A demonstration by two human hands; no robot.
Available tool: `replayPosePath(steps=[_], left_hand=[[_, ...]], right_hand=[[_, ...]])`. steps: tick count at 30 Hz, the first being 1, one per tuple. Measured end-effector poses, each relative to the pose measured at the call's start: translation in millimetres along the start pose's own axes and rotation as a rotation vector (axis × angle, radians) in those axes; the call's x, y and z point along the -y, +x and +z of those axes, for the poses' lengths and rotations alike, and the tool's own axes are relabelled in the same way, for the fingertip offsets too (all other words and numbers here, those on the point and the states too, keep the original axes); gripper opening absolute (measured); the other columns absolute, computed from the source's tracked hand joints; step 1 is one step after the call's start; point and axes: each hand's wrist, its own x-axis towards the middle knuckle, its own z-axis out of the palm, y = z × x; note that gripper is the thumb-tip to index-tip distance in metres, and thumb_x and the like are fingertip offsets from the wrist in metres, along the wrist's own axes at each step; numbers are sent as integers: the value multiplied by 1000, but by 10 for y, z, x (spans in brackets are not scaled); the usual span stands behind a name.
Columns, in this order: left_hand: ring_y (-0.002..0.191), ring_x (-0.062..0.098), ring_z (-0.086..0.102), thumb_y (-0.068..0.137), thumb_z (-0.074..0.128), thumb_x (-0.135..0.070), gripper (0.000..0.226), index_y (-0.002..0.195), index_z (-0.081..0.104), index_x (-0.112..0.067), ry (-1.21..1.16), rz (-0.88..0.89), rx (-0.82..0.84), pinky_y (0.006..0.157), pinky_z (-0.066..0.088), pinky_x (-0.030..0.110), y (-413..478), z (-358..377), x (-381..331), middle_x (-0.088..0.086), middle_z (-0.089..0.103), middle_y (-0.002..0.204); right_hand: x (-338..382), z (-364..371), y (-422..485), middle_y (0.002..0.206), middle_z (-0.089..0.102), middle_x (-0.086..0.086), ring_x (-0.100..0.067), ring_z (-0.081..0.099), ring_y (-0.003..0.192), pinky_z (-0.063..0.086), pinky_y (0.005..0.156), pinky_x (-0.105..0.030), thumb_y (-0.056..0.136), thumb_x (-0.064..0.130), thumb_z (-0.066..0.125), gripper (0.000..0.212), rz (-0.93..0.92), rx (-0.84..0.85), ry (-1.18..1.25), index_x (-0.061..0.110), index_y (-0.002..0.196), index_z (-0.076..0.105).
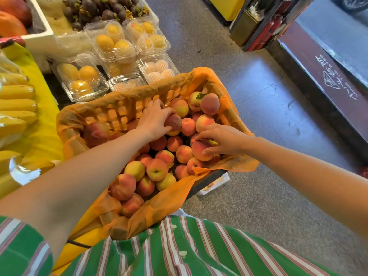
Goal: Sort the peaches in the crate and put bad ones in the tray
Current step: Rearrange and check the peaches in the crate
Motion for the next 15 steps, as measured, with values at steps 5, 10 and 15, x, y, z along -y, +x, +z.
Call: replayPosePath(steps=[5, 10, 15], left_hand=[[99, 27, 52, 82, 69, -28, 42, 122, 59, -19, -99, 87, 118, 79, 46, 40, -171, -237, 83, 8, 55, 104], [86, 12, 60, 83, 71, -32, 13, 94, 72, -24, -128, 34, 501, 75, 50, 31, -611, -583, 94, -9, 65, 91], [77, 4, 55, 82, 73, -31, 30, 109, 70, -17, 53, -73, 853, 63, 43, 17, -1026, -699, 65, -9, 62, 94]], right_hand=[[53, -24, 87, 106, 53, 4, -16, 51, 99, 48, 79, -39, 85, 40, 67, 41, -48, -14, -12, 27, 123, 59], [317, -94, 288, 113, 52, 5, -11, 48, 99, 45, 80, -30, 87, 38, 67, 35, -176, -16, 15, 25, 119, 62], [683, -53, 584, 109, 57, 8, -10, 53, 96, 43, 79, -25, 88, 36, 66, 36, -289, 130, 67, 22, 121, 62]])
